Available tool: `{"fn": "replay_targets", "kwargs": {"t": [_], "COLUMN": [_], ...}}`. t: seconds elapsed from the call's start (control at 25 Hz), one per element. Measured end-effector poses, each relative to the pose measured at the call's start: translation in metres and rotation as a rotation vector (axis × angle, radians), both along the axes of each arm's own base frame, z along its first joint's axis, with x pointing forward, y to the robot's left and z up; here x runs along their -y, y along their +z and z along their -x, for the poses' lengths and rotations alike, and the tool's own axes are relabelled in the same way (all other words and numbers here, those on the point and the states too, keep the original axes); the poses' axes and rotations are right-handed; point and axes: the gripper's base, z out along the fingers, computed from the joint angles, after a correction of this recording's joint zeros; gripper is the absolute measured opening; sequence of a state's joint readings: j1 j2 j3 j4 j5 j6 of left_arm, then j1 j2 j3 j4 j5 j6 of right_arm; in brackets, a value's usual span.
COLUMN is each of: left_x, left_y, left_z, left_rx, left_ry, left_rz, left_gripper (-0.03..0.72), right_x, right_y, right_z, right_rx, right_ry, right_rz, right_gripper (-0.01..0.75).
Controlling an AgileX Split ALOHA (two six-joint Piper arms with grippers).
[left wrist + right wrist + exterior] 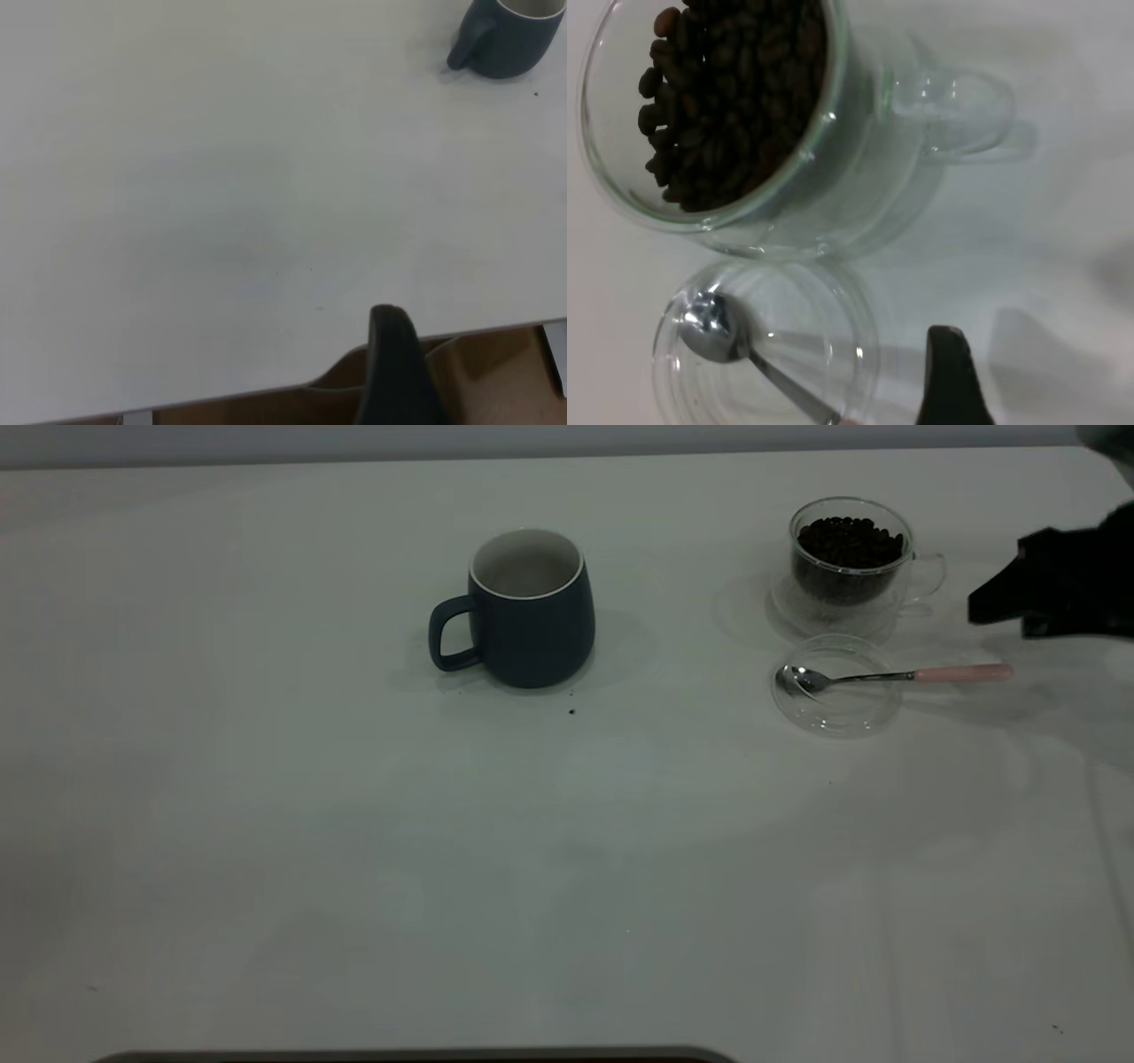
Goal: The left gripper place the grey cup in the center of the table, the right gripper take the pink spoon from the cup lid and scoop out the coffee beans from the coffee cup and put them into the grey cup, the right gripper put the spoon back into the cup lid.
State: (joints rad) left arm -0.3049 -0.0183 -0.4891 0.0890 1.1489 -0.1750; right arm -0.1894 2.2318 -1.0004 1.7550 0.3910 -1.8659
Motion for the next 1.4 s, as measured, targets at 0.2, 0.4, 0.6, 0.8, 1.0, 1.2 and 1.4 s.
{"fn": "replay_targets", "kwargs": {"t": [0.2,0.4,0.6,0.8,1.0,1.2,1.4], "left_x": [0.000,0.000,0.000,0.000,0.000,0.000,0.000], "left_y": [0.000,0.000,0.000,0.000,0.000,0.000,0.000], "left_z": [0.000,0.000,0.000,0.000,0.000,0.000,0.000], "left_rx": [0.000,0.000,0.000,0.000,0.000,0.000,0.000], "left_ry": [0.000,0.000,0.001,0.001,0.001,0.001,0.001], "left_rz": [0.000,0.000,0.001,0.002,0.002,0.002,0.002], "left_gripper": [0.516,0.516,0.516,0.516,0.516,0.516,0.516], "right_x": [-0.044,-0.089,-0.094,-0.076,-0.053,-0.036,-0.032], "right_y": [0.075,0.138,0.160,0.171,0.201,0.214,0.224], "right_z": [0.028,0.080,0.132,0.181,0.233,0.279,0.309], "right_rx": [0.047,0.098,0.014,-0.277,-0.375,-0.200,0.022], "right_ry": [-0.050,-0.091,0.038,0.090,0.023,-0.049,-0.112], "right_rz": [0.127,-0.135,-0.171,0.013,0.226,0.355,0.324], "right_gripper": [0.546,0.544,0.544,0.542,0.542,0.542,0.542]}}
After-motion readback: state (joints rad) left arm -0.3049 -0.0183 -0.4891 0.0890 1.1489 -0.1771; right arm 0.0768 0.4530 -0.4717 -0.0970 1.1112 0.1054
